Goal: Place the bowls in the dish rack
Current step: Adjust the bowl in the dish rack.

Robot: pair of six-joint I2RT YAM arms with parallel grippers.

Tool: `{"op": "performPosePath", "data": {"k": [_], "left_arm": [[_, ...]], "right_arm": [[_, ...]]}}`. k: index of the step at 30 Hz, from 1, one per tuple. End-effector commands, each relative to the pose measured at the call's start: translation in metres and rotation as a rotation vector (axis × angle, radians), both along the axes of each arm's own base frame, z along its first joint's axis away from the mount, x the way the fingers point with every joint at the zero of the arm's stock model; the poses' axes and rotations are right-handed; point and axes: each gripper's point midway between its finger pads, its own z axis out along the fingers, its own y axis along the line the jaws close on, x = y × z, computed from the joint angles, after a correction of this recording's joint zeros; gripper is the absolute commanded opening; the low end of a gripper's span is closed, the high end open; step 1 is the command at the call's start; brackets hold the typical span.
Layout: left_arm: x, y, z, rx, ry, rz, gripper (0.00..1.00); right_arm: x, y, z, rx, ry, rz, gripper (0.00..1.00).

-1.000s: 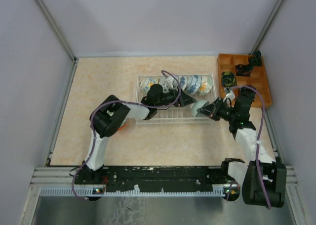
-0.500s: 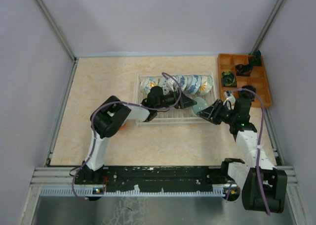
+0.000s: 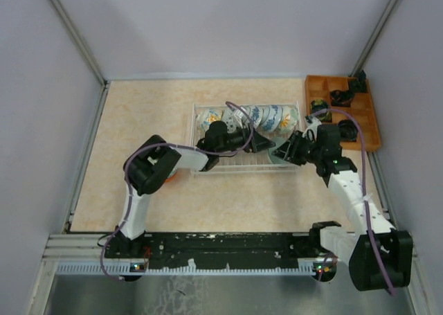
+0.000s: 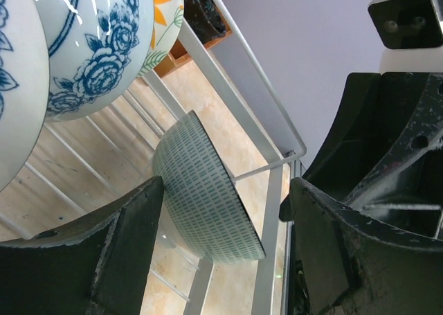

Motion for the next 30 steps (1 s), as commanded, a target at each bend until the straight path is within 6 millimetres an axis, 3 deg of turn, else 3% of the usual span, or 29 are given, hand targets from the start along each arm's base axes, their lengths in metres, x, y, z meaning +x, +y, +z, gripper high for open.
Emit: {"op": "performPosePath", "data": {"k": [1,7,17,25,30], "left_arm": [[-0.002,0.007,0.033,-0.035,-0.080,0.025,0.79],[0.001,0.035,0.042,0.015,-0.104,0.108,0.80],[-0.010,0.084,0.074,0.073,-0.164,0.236,0.82],[-0.018,0.115,0.103,0.094,-0.196,0.305,0.85],[-0.024,0.128,0.110,0.106,-0.206,0.330,0.85]], "right_arm": [[0.014,0.001,0.011,-0.156,-0.066,-0.002,0.36],[0.020,-0.002,0.015,-0.282,-0.091,-0.030,0.38],[0.034,0.019,0.020,-0.459,-0.119,0.023,0.38],[0.038,0.034,0.001,-0.572,-0.078,0.077,0.38],[0.040,0.042,-0.005,-0.604,-0.066,0.096,0.38]]}}
